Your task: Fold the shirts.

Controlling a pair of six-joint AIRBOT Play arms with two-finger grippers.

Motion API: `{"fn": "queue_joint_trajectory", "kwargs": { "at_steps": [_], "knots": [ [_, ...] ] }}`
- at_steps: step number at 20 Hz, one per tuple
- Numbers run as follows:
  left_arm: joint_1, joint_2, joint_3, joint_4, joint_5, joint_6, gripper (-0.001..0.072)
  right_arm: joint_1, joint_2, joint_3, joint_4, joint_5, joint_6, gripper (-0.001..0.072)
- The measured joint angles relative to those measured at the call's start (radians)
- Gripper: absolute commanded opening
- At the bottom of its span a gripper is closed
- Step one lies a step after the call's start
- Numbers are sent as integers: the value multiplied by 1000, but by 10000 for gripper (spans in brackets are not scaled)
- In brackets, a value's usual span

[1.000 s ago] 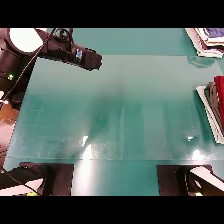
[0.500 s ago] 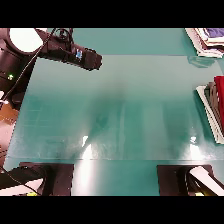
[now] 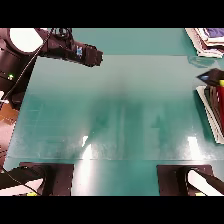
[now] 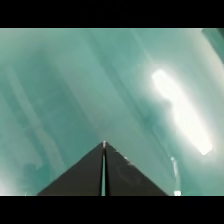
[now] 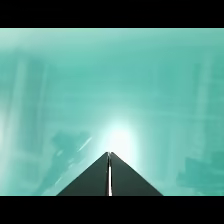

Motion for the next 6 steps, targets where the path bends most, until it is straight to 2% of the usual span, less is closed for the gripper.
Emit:
{"fn": "queue_joint_trajectory", "kwargs": {
  "at_steps": [6],
  "knots": [
    [0, 0, 0, 0, 61, 0, 26, 179, -44, 0, 5, -31, -3, 16]
  ]
}}
